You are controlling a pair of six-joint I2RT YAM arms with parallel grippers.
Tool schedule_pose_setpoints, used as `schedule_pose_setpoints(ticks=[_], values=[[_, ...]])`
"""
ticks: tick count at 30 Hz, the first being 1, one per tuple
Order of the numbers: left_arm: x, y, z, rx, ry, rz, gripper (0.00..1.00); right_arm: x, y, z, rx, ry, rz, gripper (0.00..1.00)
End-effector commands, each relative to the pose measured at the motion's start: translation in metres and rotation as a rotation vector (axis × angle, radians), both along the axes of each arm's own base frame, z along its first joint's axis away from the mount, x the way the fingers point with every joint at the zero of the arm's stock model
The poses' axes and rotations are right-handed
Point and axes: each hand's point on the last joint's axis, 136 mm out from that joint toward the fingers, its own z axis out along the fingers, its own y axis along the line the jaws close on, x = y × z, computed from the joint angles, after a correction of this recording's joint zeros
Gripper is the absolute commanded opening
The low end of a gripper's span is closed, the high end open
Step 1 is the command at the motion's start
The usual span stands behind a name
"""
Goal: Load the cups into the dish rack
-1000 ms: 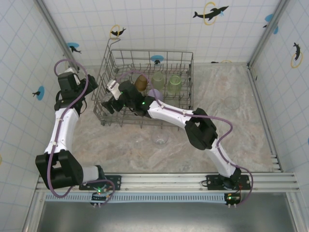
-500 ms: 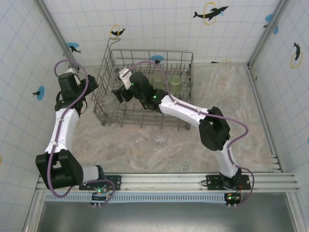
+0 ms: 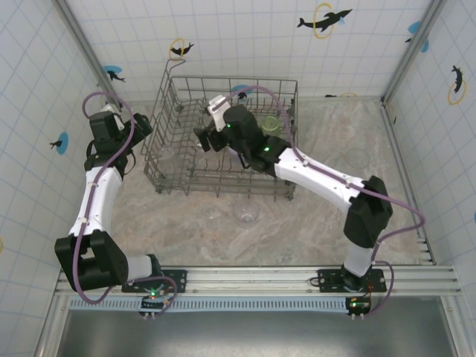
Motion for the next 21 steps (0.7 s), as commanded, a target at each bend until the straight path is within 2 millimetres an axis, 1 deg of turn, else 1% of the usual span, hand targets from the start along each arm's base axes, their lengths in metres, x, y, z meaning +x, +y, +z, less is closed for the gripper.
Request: schedule_pose_setpoints(ticks=[1,4,9,16,21], values=[[-0.002,-0.003,0.030,-0.038,-0.078,-0.008,0.97,0.005,-0.044,0.001,-0.013,0.043,-0.128,1.00],[-0.004,-0.007,0.034,-0.057,-0.088,-0.014,0.97,0.005,-0.070,-0.001,-0.022,0.083,-0.189,1.00],[-0.009,-0.015,0.043,-0.082,-0.108,-0.032,0.98,0.000,-0.102,-0.012,-0.052,0.176,-0.249,1.00],[-0.013,-0.034,0.050,-0.092,-0.112,-0.062,0.98,-0.022,-0.140,-0.033,-0.080,0.265,-0.302,1.00],[-0.016,-0.049,0.055,-0.096,-0.122,-0.083,0.98,-0.042,-0.166,-0.048,-0.079,0.306,-0.335,1.00]])
